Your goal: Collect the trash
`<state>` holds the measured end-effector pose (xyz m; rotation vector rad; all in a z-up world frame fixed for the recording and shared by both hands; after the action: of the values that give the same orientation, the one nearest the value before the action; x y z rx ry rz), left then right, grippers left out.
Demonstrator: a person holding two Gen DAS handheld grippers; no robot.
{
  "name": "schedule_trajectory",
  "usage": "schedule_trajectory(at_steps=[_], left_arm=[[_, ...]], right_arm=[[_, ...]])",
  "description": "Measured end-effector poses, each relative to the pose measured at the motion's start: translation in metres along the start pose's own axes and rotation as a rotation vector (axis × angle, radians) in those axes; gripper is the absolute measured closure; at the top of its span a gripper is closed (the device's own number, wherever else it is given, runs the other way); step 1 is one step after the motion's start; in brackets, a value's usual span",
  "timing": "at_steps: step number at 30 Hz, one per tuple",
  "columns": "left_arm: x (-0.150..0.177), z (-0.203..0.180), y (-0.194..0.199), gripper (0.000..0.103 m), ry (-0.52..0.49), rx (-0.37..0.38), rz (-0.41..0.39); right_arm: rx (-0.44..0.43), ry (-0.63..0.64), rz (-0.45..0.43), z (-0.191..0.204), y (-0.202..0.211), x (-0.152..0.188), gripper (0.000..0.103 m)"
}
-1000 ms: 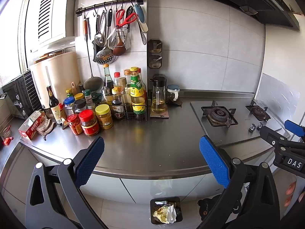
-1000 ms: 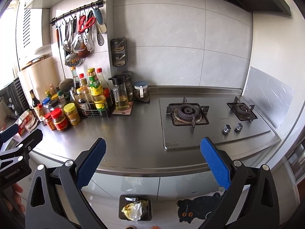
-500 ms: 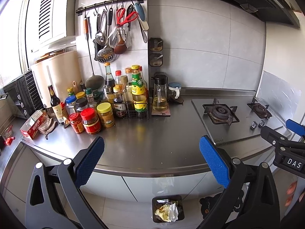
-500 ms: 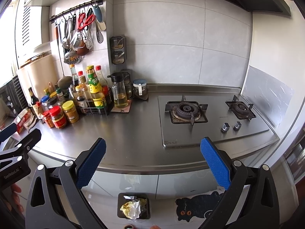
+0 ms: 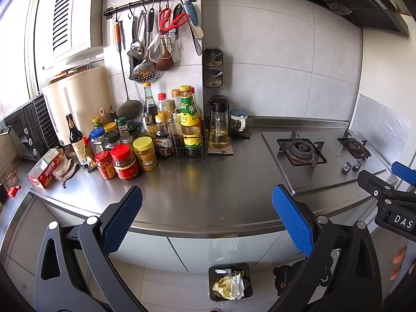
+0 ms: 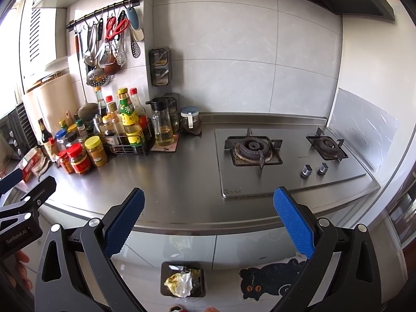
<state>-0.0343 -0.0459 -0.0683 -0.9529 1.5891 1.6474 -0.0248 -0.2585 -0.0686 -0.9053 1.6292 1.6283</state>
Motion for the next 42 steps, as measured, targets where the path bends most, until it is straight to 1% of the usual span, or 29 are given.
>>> schedule_trajectory(at_steps=[17,42], left_arm=[[-0.0011,-0.0002,-0.0004,0.008,0.000,-0.001,0.001],[-0.0007,0.0016,-0.0055,0.008,-0.008,-0.001,0.009]], right_arm=[[0.008,-0.005,-0.009,-0.0008,0.0040,-0.0033,0.003],[0.010,-0.004,0.005,0.0005,0.0007,-0.0013,0.003]])
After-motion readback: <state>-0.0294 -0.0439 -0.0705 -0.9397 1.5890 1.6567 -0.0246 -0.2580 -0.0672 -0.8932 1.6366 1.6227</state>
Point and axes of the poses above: each gripper's, at about its wrist camera, not at the fingertips, and y roughly against the way its jaws point, z to its left, x to its underside, the point moved 8 cm from there along -y, roughly the way its jaws point, and after that the axes turned 1 degree about x, right-handed, at the moved point
